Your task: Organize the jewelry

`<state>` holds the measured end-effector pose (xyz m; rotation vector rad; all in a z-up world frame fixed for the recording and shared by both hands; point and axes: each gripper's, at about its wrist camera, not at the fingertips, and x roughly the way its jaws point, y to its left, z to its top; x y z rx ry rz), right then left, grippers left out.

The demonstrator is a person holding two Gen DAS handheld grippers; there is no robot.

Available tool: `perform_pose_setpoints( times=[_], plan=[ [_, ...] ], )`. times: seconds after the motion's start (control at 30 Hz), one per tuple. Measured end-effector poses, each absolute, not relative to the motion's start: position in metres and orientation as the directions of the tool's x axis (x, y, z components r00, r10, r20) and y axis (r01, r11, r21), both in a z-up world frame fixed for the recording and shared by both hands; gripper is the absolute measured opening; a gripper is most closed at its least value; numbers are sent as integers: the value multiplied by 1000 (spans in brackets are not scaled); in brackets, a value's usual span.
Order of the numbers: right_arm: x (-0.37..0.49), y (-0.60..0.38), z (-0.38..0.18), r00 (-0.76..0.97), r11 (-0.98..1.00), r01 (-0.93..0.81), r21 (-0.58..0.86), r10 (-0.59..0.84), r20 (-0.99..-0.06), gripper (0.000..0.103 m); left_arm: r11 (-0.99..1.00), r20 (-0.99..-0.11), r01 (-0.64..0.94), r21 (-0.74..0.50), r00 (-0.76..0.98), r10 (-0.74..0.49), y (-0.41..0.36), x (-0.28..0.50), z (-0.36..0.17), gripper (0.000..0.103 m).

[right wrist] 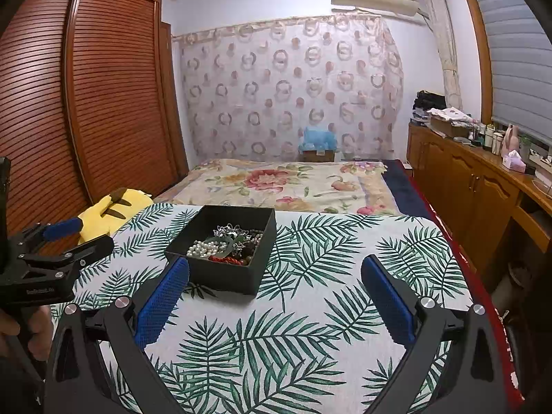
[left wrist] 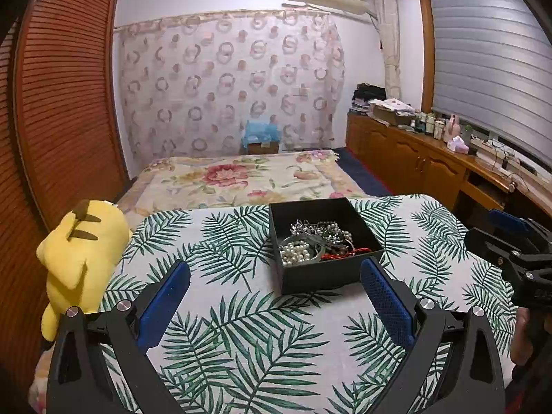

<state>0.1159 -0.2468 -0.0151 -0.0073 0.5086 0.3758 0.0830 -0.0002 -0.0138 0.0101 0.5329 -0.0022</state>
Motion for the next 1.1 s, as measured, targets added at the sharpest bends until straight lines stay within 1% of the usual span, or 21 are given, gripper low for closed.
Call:
perform_pose_setpoints(
  times=[1.1],
  plan=[
    [110, -245, -14, 817, 936, -343, 78, 338, -468, 101, 1000, -493, 1, 1, 870, 0, -6, 78, -11, 95]
  ],
)
